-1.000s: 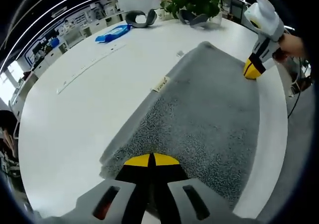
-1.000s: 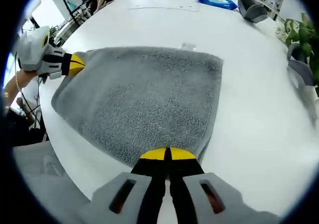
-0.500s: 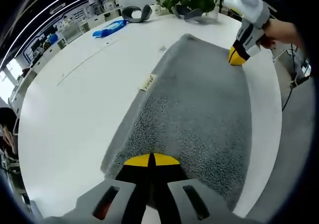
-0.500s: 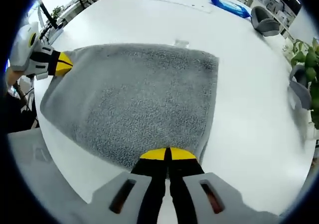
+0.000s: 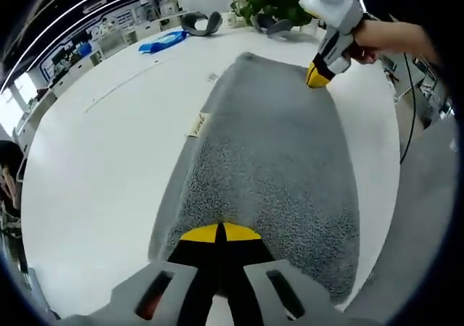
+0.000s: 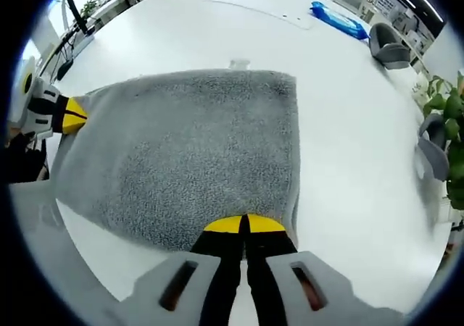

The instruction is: Fold the towel on the table until its edges align and the towel forms a compact rectangular stack.

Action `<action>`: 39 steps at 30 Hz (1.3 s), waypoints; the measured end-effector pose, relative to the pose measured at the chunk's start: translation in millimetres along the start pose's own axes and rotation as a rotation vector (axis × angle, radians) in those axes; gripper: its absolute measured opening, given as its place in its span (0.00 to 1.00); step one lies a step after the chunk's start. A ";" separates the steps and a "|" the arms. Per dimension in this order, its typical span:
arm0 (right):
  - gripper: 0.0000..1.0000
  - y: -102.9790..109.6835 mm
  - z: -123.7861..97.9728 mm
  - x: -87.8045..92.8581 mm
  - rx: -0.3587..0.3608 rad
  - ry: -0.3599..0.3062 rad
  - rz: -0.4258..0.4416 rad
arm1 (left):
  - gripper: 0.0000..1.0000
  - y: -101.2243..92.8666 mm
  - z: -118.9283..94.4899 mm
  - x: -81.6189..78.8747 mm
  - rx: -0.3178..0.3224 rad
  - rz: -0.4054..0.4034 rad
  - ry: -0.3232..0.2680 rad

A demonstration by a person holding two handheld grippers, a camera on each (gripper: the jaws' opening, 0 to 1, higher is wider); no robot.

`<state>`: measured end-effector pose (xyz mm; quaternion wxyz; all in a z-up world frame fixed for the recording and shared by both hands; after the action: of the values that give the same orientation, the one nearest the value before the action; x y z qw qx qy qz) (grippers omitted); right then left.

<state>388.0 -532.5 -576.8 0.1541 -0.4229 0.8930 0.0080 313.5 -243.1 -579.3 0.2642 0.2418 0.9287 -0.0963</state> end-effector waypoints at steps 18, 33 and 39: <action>0.00 -21.2 6.9 -12.8 0.014 -0.038 -0.025 | 0.00 -32.1 -5.0 11.3 0.017 0.050 0.019; 0.00 -35.9 12.9 -26.1 0.022 -0.045 -0.042 | 0.00 -46.9 -5.9 13.5 0.072 0.065 0.015; 0.00 -42.5 15.6 -33.8 0.015 -0.041 -0.064 | 0.00 -58.0 -5.0 13.5 0.099 0.073 0.014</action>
<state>444.5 -532.0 -577.2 0.1756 -0.4497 0.8757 0.0050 272.2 -286.3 -579.4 0.2490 0.2887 0.9152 -0.1306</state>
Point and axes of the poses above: the point that each gripper's makers call its tool centre point, and the gripper's own axes: z roughly forward along the fingers, y roughly to its left, x roughly out of its underside, the point moved 9 cm from there along -z, roughly backward along the fingers, and after that the axes turned 14 degrees about -z, right-handed, at the moved point
